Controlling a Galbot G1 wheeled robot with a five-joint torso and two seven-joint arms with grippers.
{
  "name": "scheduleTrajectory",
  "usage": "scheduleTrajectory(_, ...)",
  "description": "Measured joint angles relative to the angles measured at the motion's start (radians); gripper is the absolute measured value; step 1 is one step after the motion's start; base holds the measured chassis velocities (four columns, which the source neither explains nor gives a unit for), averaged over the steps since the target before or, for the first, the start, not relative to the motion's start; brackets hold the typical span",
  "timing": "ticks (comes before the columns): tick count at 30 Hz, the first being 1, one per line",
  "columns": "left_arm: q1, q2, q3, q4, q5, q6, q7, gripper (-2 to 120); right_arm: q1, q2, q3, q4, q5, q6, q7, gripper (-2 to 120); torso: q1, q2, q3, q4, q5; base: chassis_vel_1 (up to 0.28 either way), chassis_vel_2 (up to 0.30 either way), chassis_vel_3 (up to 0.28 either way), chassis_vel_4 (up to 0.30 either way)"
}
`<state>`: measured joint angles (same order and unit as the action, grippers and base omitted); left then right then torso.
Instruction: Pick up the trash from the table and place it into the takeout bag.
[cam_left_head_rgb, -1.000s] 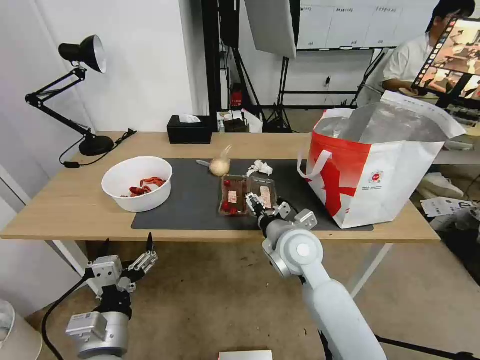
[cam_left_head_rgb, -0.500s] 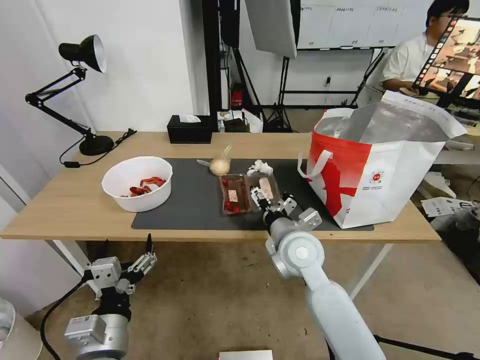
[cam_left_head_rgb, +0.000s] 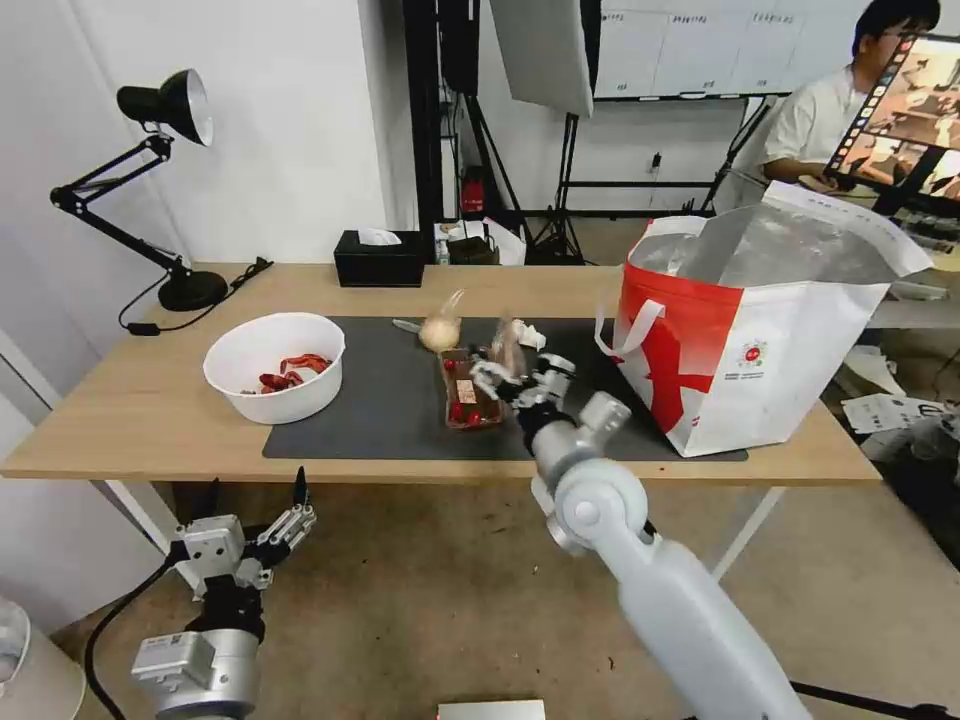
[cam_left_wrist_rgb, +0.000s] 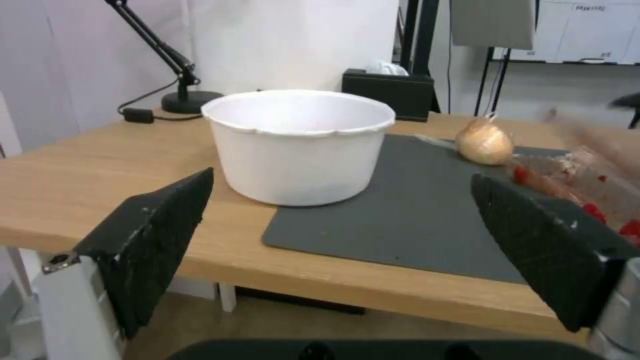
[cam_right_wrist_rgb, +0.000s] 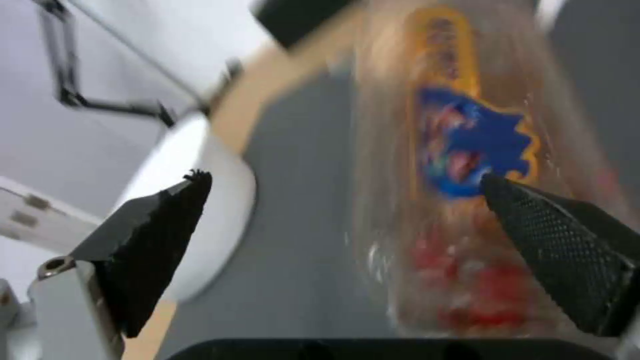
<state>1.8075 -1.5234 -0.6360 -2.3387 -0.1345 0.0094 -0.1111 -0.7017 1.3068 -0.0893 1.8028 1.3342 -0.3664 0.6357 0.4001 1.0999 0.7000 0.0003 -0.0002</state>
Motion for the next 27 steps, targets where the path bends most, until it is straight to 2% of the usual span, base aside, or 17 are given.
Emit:
scheduleTrajectory(1,0.0,0.0,0.0,0.0,0.0,0.0,0.0,100,0.0,0.0,0.0,0.0,0.0,0.0,0.0,100,0.0,0.0,0.0,0.0,0.0,0.0,0.0,0.0,0.0)
scheduleTrajectory(3,-0.002,-0.002,-0.003,0.0,-0.003,0.0,0.0,100,0.038,0.034,-0.003,-0.045,0.072,-0.017,0.068,100,0.0,0.0,0.0,-0.0001,0.0001,0.0,0.0,0.0,0.0)
scheduleTrajectory(6,-0.004,-0.003,-0.004,0.001,-0.006,0.0,0.0,100,0.043,0.046,0.0,-0.051,0.089,-0.017,0.08,100,0.0,0.0,0.0,-0.0002,0.0001,0.0,0.0,0.0,0.0)
scheduleTrajectory(11,-0.007,-0.002,-0.005,0.004,-0.01,0.0,0.0,100,0.041,0.038,0.002,-0.049,0.092,-0.004,0.07,100,0.0,0.0,0.0,-0.0003,0.0002,0.0,0.0,0.0,0.0)
scheduleTrajectory(12,-0.01,-0.001,-0.005,0.006,-0.012,0.0,0.0,100,0.046,0.027,0.002,-0.047,0.085,0.006,0.041,100,0.0,0.0,0.0,-0.0004,0.0003,0.0,0.0,0.0,0.0)
scheduleTrajectory(14,-0.014,0.003,-0.005,0.011,-0.021,0.0,0.0,100,0.081,-0.009,-0.015,-0.059,-0.011,0.028,-0.073,97,0.0,0.0,0.0,-0.0004,0.0002,0.0,0.0,0.0,0.0)
scheduleTrajectory(15,-0.014,0.003,-0.005,0.011,-0.021,0.0,0.0,100,0.081,-0.009,-0.015,-0.059,-0.011,0.028,-0.073,97,0.0,0.0,0.0,-0.0004,0.0002,0.0,0.0,0.0,0.0)
scheduleTrajectory(17,-0.02,0.017,-0.004,0.014,-0.053,0.0,0.001,100,0.146,-0.058,-0.065,-0.118,-0.22,0.051,-0.238,89,0.0,0.0,0.0,-0.0003,0.0001,0.0,0.0,0.0,0.0)
scheduleTrajectory(18,-0.02,0.017,-0.004,0.014,-0.053,0.0,0.001,100,0.146,-0.058,-0.065,-0.118,-0.22,0.051,-0.238,89,0.0,0.0,0.0,-0.0003,0.0001,0.0,0.0,0.0,0.0)
scheduleTrajectory(20,-0.033,0.048,-0.003,0.014,-0.115,0.011,0.003,100,0.236,-0.105,-0.124,-0.21,-0.4,0.067,-0.438,78,0.0,0.0,0.0,-0.0003,0.0003,0.0,0.0,0.0,0.0)
scheduleTrajectory(21,-0.041,0.068,-0.001,0.012,-0.167,0.028,0.004,100,0.277,-0.122,-0.155,-0.26,-0.445,0.082,-0.527,74,0.0,0.0,0.0,-0.0004,0.0003,0.0,0.0,0.0,0.0)
scheduleTrajectory(22,-0.041,0.068,-0.001,0.012,-0.167,0.028,0.004,100,0.277,-0.122,-0.155,-0.26,-0.445,0.082,-0.527,74,0.0,0.0,0.0,-0.0004,0.0003,0.0,0.0,0.0,0.0)
scheduleTrajectory(24,-0.062,0.11,0.001,0.004,-0.295,0.07,0.005,100,0.367,-0.135,-0.225,-0.386,-0.514,0.112,-0.709,61,0.0,0.0,0.0,-0.0006,0.0004,0.0,0.0,0.0,0.0)
scheduleTrajectory(25,-0.062,0.11,0.001,0.004,-0.295,0.07,0.005,100,0.367,-0.135,-0.225,-0.386,-0.514,0.112,-0.709,61,0.0,0.0,0.0,-0.0006,0.0004,0.0,0.0,0.0,0.0)
scheduleTrajectory(26,-0.067,0.121,-0.001,0.002,-0.329,0.081,0.005,100,0.396,-0.132,-0.246,-0.429,-0.534,0.122,-0.761,58,0.0,0.0,0.0,-0.0007,0.0001,0.0,0.0,0.0,0.0)
scheduleTrajectory(27,-0.079,0.143,-0.011,0.001,-0.399,0.102,0.005,100,0.458,-0.113,-0.294,-0.527,-0.579,0.14,-0.869,52,0.0,0.0,0.0,-0.0004,0.0003,0.0,0.0,0.0,0.0)
